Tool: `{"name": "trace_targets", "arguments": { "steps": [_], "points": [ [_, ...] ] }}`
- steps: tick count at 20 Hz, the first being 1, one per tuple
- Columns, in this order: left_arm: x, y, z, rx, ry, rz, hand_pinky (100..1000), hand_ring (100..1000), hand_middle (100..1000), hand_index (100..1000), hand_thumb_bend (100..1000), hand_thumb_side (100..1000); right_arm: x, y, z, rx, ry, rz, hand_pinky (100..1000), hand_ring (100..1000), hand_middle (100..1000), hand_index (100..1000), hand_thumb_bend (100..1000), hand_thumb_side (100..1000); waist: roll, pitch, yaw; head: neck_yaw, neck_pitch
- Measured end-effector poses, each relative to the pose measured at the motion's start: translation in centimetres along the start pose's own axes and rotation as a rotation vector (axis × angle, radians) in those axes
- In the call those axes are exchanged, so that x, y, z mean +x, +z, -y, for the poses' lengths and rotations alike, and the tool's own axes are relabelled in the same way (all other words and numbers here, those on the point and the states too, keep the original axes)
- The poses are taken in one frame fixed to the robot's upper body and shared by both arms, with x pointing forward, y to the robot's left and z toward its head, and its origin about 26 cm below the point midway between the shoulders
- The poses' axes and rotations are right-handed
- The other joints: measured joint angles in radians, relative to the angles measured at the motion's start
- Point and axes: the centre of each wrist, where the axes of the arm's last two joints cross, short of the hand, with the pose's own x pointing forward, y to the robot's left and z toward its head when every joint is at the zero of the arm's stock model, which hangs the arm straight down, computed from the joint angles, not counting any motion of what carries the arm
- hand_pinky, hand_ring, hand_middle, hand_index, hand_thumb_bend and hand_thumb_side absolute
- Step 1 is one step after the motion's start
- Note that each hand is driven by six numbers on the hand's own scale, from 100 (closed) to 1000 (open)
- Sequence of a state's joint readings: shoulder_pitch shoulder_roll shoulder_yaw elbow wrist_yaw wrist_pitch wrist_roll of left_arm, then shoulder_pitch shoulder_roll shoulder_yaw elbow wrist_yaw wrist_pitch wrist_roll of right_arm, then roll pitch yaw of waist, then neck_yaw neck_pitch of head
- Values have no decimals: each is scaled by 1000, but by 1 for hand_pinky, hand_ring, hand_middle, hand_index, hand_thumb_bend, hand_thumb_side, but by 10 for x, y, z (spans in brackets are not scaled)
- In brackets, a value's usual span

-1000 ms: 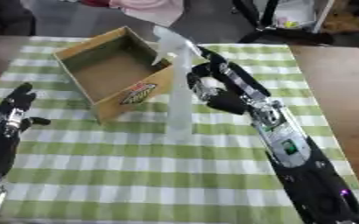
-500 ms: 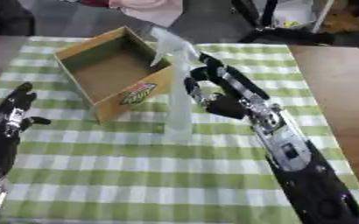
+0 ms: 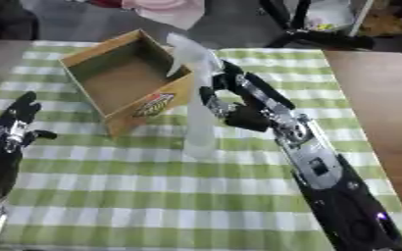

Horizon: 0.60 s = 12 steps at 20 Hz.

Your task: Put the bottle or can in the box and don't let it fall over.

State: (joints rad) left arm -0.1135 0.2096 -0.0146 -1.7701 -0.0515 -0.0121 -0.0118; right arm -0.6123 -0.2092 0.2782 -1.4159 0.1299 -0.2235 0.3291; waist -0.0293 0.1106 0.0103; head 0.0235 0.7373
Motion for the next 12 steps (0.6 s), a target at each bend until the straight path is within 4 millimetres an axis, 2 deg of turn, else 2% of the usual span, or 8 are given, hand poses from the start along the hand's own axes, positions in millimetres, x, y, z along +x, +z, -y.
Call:
{"name": "trace_targets", "arguments": {
  "steps": [12],
  "points": [
    [0, 0, 0, -3, 4, 2, 616, 1000, 1000, 943, 249, 799, -8, -15, -3, 19, 22, -19, 844, 809, 985, 1000, 100, 635, 2, 3, 10, -9, 0]
  ]
}}
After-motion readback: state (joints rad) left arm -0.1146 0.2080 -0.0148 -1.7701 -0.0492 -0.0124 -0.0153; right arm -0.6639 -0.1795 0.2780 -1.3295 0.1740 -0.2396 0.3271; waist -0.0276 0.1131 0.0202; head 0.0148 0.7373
